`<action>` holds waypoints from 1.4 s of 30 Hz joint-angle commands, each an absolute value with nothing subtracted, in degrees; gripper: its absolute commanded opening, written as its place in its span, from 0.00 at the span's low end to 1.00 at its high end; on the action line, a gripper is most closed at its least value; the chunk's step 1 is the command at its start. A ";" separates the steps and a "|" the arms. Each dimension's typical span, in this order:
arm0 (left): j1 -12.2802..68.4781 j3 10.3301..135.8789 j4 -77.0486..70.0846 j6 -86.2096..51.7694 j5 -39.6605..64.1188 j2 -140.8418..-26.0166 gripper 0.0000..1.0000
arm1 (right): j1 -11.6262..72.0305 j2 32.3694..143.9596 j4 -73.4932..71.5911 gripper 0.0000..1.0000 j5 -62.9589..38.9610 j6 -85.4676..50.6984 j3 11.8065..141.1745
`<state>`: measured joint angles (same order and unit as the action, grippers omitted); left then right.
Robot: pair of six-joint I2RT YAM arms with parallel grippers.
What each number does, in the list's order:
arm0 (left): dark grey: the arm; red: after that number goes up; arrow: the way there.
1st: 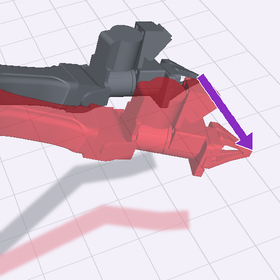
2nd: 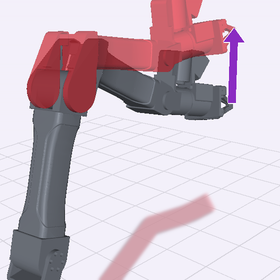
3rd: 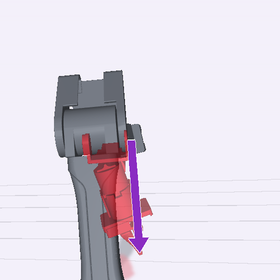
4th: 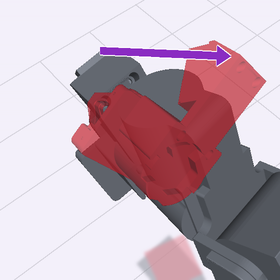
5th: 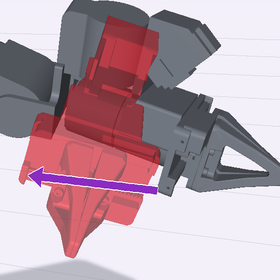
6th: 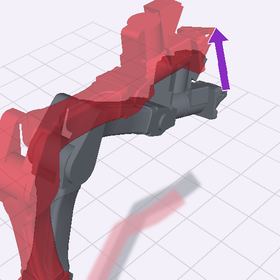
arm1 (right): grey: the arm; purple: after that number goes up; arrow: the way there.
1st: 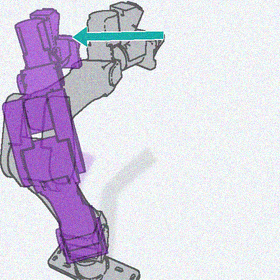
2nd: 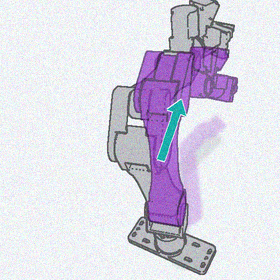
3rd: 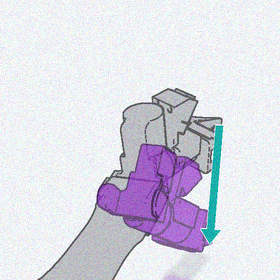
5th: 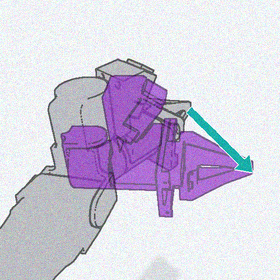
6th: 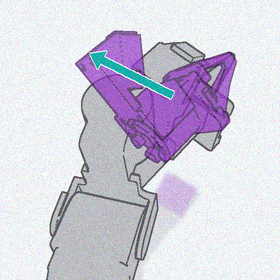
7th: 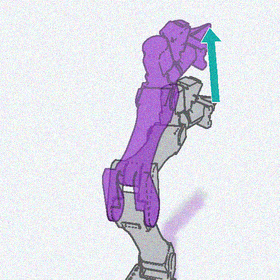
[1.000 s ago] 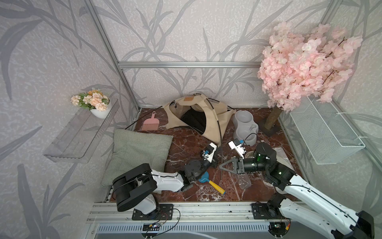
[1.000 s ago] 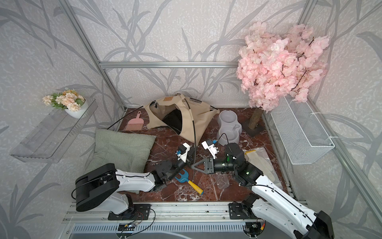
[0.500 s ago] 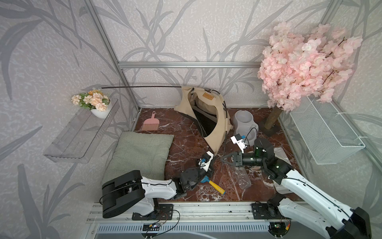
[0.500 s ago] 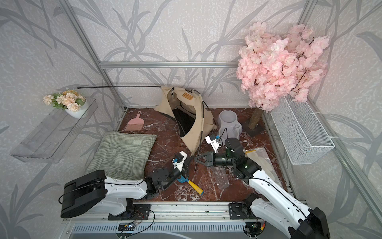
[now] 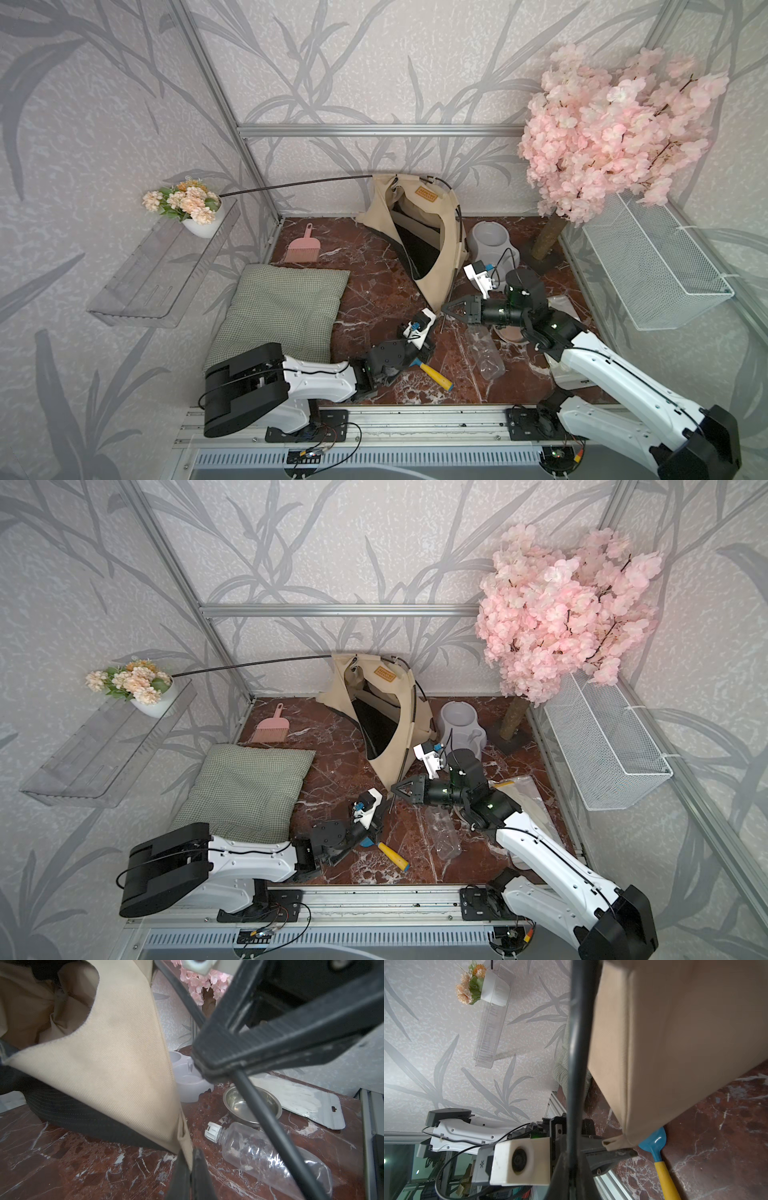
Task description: Install the tent frame in the tent.
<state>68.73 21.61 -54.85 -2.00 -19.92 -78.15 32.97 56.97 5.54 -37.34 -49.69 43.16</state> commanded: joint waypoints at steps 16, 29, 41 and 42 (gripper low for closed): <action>73.23 21.36 -46.69 -2.54 -14.85 -78.30 0.00 | 31.31 61.08 -2.18 0.00 -19.28 -48.28 47.08; 73.62 22.06 -47.04 -2.46 -15.03 -79.34 0.00 | 31.29 63.96 -2.74 0.00 -16.70 -49.18 49.33; 73.74 22.19 -48.06 -2.46 -15.18 -79.98 0.00 | 31.33 65.72 -0.65 0.00 -13.78 -49.25 52.06; 73.76 22.19 -48.07 -2.44 -15.20 -79.98 0.00 | 31.30 65.83 -0.19 0.00 -13.62 -48.71 52.12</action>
